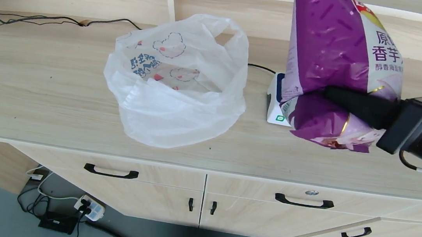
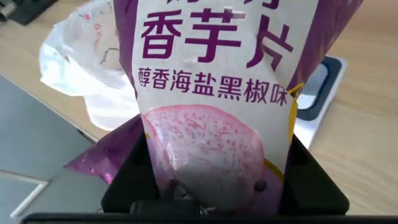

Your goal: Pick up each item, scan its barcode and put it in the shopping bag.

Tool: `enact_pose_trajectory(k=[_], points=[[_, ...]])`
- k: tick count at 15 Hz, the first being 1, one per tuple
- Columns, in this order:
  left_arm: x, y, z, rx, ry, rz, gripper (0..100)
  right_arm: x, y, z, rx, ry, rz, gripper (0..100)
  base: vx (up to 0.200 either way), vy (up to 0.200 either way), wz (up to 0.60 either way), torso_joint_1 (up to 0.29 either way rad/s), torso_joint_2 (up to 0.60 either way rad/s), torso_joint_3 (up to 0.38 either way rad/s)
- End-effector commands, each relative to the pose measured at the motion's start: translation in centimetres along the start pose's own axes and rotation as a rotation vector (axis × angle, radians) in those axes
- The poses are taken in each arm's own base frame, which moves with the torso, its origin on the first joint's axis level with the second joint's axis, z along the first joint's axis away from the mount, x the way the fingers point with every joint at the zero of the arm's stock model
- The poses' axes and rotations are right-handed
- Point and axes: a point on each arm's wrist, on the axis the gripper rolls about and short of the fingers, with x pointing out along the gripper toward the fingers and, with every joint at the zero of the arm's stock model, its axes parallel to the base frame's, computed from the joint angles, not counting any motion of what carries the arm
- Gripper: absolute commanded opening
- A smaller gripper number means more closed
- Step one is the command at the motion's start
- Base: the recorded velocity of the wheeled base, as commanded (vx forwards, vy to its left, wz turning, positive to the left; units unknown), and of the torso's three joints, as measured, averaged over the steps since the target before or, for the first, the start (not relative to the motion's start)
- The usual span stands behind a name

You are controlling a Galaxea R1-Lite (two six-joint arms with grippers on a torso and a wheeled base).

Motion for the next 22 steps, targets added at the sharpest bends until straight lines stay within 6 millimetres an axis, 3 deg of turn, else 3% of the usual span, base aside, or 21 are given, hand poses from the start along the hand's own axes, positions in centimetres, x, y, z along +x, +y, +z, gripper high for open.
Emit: enact_pose_trajectory(k=[1, 6, 9, 17, 19, 22], points=[[0.0, 0.0, 0.0, 0.0, 0.001, 0.0, 100, 2.6, -2.2, -0.6, -0.17, 0.047, -0.127, 0, 0.0, 0.0, 0.0, 0.0, 0.0, 0.0], [0.0, 0.0, 0.0, 0.0, 0.001, 0.0, 100, 6.6, -5.2, -0.4, -0.563, 0.029, -0.22, 0, 0.0, 0.0, 0.0, 0.0, 0.0, 0.0], [0.0, 0.0, 0.0, 0.0, 0.003, 0.0, 100, 8.6, -5.5, 0.0, -0.6, -0.009, -0.227, 0, 0.0, 0.0, 0.0, 0.0, 0.0, 0.0], [0.0, 0.0, 0.0, 0.0, 0.001, 0.0, 100, 8.9, -5.8, -0.6, -0.667, 0.017, -0.216, 0, 0.0, 0.0, 0.0, 0.0, 0.0, 0.0], [0.0, 0.0, 0.0, 0.0, 0.001, 0.0, 100, 8.6, -5.7, -0.1, -0.669, 0.001, -0.223, 0, 0.0, 0.0, 0.0, 0.0, 0.0, 0.0], [0.0, 0.0, 0.0, 0.0, 0.001, 0.0, 100, 5.9, -3.6, 2.5, -0.66, -0.115, -0.216, 0, 0.0, 0.0, 0.0, 0.0, 0.0, 0.0]])
